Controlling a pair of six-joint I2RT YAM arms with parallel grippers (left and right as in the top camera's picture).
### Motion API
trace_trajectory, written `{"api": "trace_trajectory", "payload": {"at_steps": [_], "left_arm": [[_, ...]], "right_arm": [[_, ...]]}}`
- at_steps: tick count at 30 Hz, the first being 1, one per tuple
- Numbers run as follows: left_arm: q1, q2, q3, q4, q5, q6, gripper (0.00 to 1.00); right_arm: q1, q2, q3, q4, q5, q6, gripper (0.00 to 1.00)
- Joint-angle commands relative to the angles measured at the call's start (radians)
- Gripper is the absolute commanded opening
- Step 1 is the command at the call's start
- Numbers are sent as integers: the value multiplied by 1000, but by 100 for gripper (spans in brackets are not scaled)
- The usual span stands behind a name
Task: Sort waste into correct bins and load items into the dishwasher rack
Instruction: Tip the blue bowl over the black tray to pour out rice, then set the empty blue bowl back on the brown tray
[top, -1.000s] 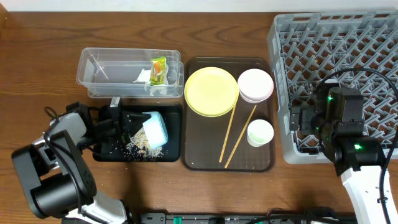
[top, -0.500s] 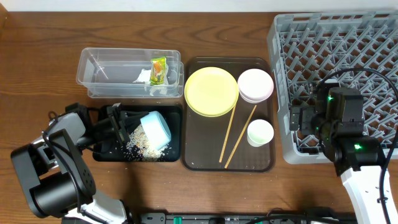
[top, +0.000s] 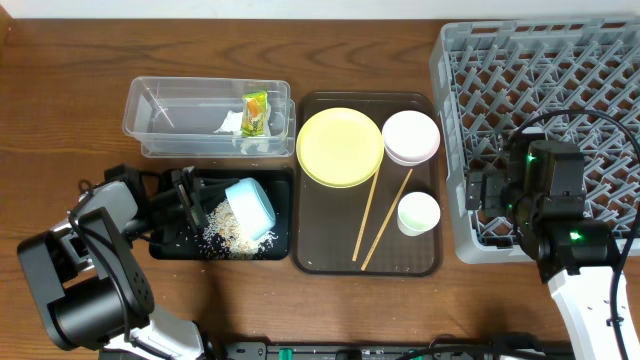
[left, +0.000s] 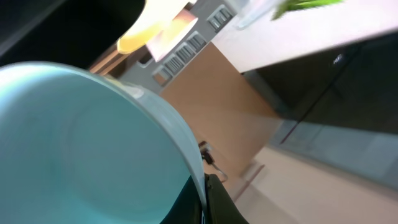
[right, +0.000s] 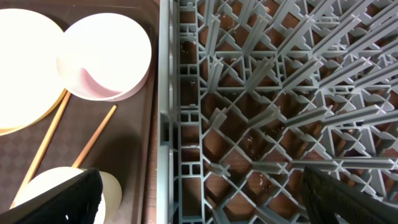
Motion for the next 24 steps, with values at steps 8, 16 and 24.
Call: {"api": "trace_trajectory", "payload": {"at_steps": [8,16,24], "left_arm": [[-45,-210,36,15,-200,288,6],[-441,-474,98,55,-811,275,6],[-920,-417,98,217,-1248,276,6]], "right_arm": [[11,-4,20,0,-4,11,99],[11,-4,20,1,-4,11,99],[11,-4,20,0,-4,11,99]]}}
